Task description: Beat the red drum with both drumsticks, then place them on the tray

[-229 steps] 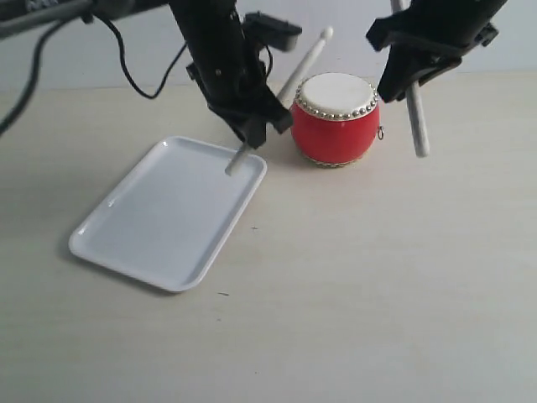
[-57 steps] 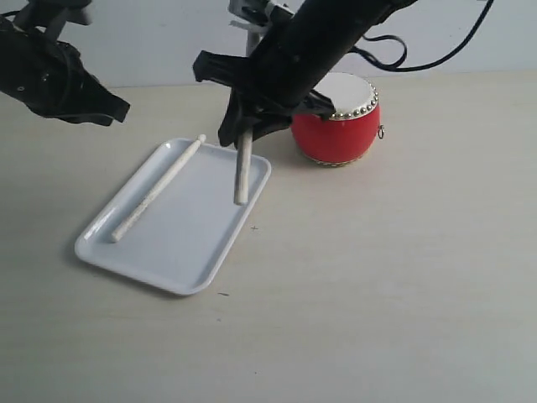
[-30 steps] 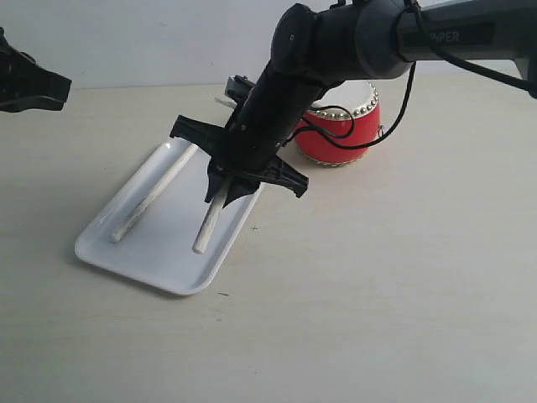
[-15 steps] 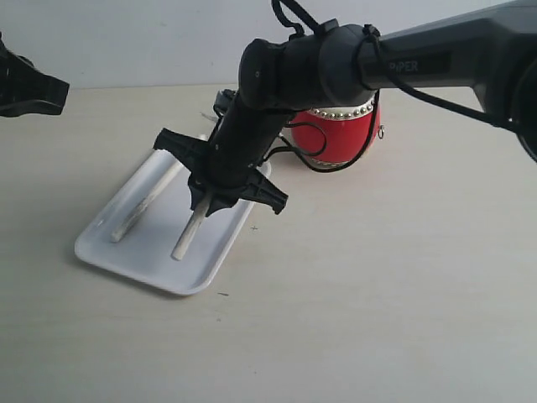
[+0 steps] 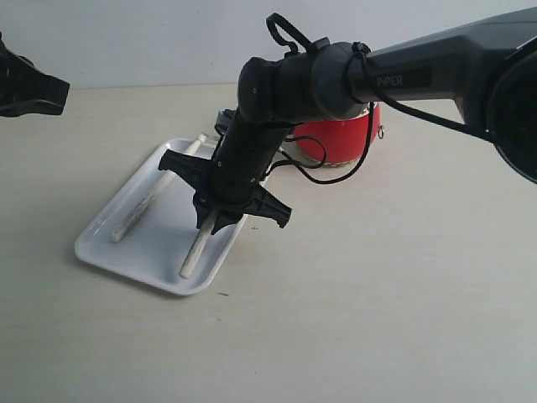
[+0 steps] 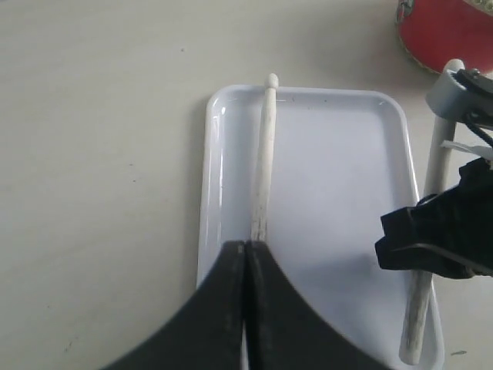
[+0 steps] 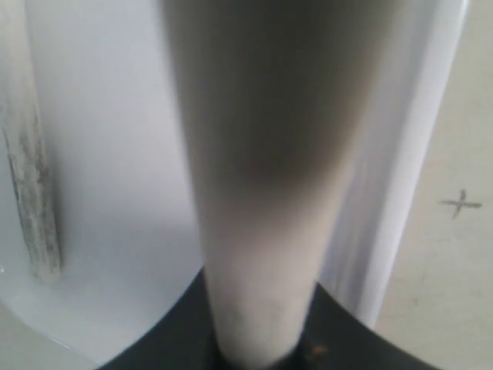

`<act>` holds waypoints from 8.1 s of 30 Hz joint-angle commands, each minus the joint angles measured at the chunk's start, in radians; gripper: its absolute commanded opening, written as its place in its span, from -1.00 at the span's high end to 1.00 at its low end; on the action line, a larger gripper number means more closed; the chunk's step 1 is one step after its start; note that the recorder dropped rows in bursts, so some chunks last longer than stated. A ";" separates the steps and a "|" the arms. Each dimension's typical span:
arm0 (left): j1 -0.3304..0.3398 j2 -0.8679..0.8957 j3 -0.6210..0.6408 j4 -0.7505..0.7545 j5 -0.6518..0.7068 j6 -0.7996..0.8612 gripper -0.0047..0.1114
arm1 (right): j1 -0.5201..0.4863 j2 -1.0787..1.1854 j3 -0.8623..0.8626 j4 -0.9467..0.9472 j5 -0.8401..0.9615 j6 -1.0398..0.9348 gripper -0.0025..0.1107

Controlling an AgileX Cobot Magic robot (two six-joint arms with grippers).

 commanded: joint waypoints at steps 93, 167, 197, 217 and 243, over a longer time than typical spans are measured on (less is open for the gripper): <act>-0.037 -0.009 0.053 -0.075 -0.328 0.041 0.92 | -0.378 -1.026 0.513 -0.078 -0.232 -1.134 0.96; 0.131 -1.261 0.961 0.295 -0.444 -0.688 0.92 | -0.378 -1.026 0.513 -0.078 -0.229 -1.133 0.96; 0.131 -1.419 1.005 0.603 -0.493 -0.762 0.92 | -0.378 -1.026 0.513 -0.078 -0.229 -1.135 0.96; 0.131 -1.419 1.005 0.585 -0.221 -0.793 0.92 | -0.378 -1.026 0.513 -0.078 -0.229 -1.135 0.96; 0.131 -1.419 1.005 0.585 -0.221 -0.790 0.92 | -0.378 -1.026 0.513 -0.076 -0.222 -1.133 0.96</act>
